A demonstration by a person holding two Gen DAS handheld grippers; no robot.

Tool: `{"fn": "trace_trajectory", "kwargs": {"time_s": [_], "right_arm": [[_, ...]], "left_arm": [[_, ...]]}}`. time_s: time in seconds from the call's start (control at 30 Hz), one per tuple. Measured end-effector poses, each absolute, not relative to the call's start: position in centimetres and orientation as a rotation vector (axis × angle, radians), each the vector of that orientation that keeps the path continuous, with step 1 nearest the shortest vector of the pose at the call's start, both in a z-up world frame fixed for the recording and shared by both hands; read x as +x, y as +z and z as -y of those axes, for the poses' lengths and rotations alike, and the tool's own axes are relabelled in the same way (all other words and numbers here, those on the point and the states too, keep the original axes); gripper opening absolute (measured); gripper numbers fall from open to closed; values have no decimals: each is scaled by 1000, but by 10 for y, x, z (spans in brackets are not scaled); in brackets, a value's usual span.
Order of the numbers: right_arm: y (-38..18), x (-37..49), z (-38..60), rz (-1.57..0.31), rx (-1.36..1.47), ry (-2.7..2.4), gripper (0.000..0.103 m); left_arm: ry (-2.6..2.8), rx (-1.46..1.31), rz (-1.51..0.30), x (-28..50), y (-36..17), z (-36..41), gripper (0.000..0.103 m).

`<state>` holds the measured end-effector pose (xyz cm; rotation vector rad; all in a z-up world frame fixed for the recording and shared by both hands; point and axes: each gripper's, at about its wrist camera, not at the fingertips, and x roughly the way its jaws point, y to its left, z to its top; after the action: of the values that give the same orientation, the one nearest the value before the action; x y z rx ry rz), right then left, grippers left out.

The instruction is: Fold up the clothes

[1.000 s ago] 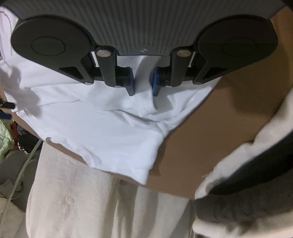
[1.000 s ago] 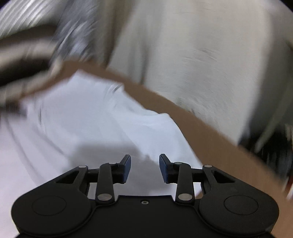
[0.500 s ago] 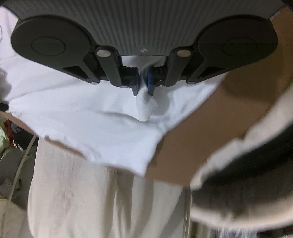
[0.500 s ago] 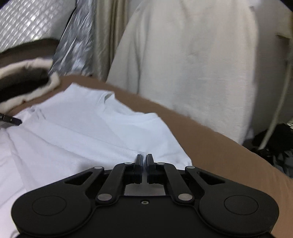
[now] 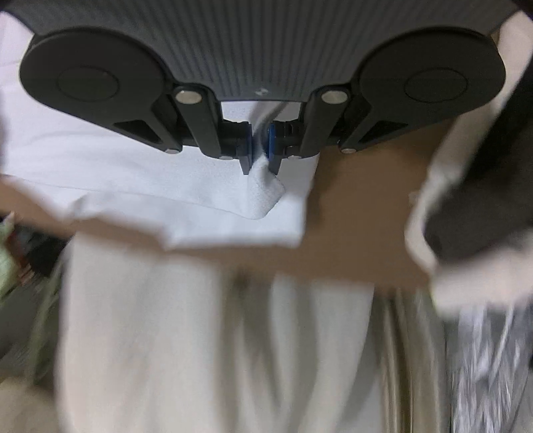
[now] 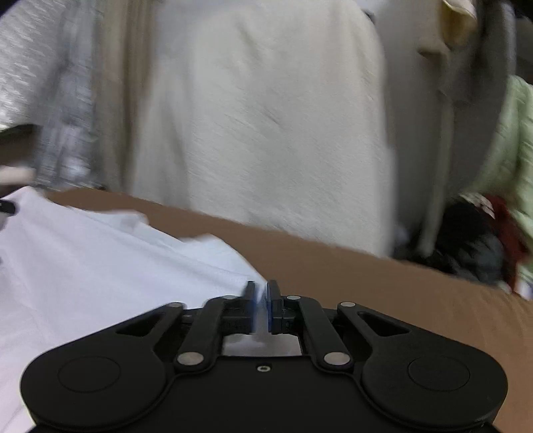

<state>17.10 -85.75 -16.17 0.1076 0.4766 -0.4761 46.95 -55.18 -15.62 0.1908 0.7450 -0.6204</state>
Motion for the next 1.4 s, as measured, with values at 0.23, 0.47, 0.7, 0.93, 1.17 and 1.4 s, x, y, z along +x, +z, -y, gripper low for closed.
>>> {"fn": "trace_trajectory", "kwargs": {"time_s": [0.23,0.47,0.7,0.93,1.17,1.4], "right_arm": [[-159,144,853,-526,382,-583,57],[-193,154,870,-524,533,-533,7],[-202,149,870,-565,431,-648,2],[-182,139,855,-566,270,-788,13],[-173,169,801,-557,256,-332,48],[-196,134,771,-782,159,-357,51]], "left_arm": [[-569,291,-701,467,-196,560,12],[-654,122,-731,465,-185,536,33],[-646,262,-728,452,-204,532,39],[-681,84,-613,442,-179,516,50],[-675,268,-708,428,-194,528,51],[-445,398,-659,395,-193,486,70]]}}
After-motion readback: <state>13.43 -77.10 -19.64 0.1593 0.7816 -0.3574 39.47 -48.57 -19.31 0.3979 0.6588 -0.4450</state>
